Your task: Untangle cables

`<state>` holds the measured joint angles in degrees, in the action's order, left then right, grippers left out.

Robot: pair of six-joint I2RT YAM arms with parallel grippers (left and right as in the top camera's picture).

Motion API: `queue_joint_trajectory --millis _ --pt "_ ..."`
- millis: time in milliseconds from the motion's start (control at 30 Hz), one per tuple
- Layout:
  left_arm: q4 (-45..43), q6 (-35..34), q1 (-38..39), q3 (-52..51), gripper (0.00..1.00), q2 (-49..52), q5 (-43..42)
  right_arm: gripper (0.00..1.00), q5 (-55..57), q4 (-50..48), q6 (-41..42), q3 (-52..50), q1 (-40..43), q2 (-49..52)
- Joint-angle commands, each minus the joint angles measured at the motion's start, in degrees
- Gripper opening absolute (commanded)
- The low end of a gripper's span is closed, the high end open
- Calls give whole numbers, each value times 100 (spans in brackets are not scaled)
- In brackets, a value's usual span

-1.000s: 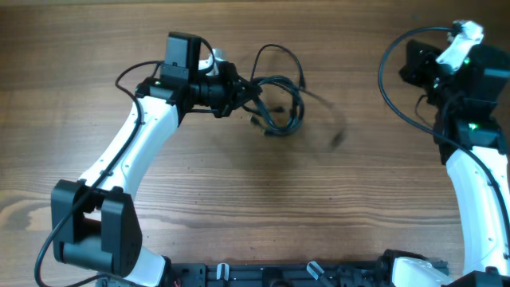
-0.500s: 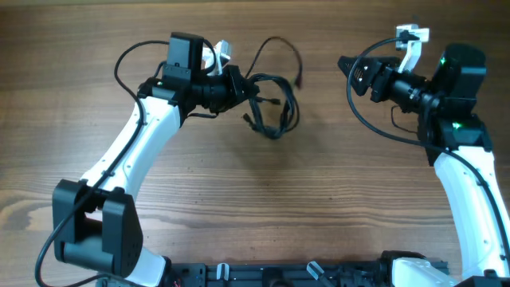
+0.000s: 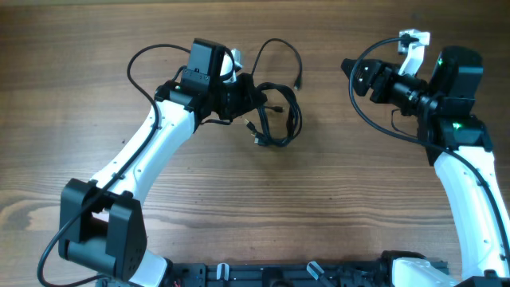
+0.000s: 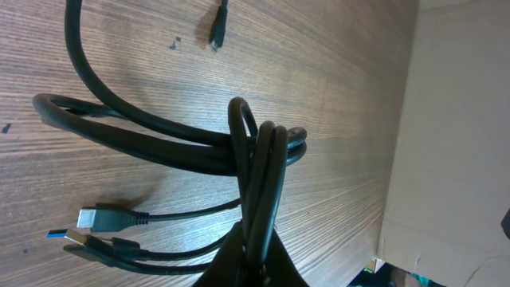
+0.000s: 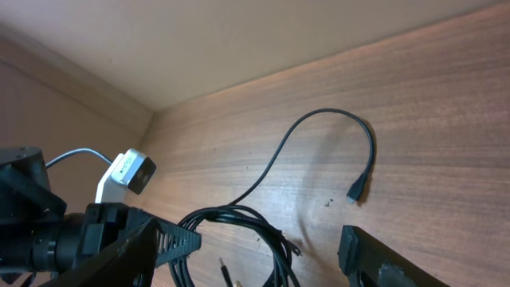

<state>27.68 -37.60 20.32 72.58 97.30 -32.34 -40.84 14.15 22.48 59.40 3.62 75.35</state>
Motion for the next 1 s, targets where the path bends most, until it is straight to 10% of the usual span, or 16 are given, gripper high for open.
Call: queue_joint_trajectory --millis 0,967 --pt "48 -42 22 28 4 -44 7 74 57 59 4 50 9 -28" --pt "-173 -39 94 28 4 -44 63 74 55 634 -131 50 7 -31"
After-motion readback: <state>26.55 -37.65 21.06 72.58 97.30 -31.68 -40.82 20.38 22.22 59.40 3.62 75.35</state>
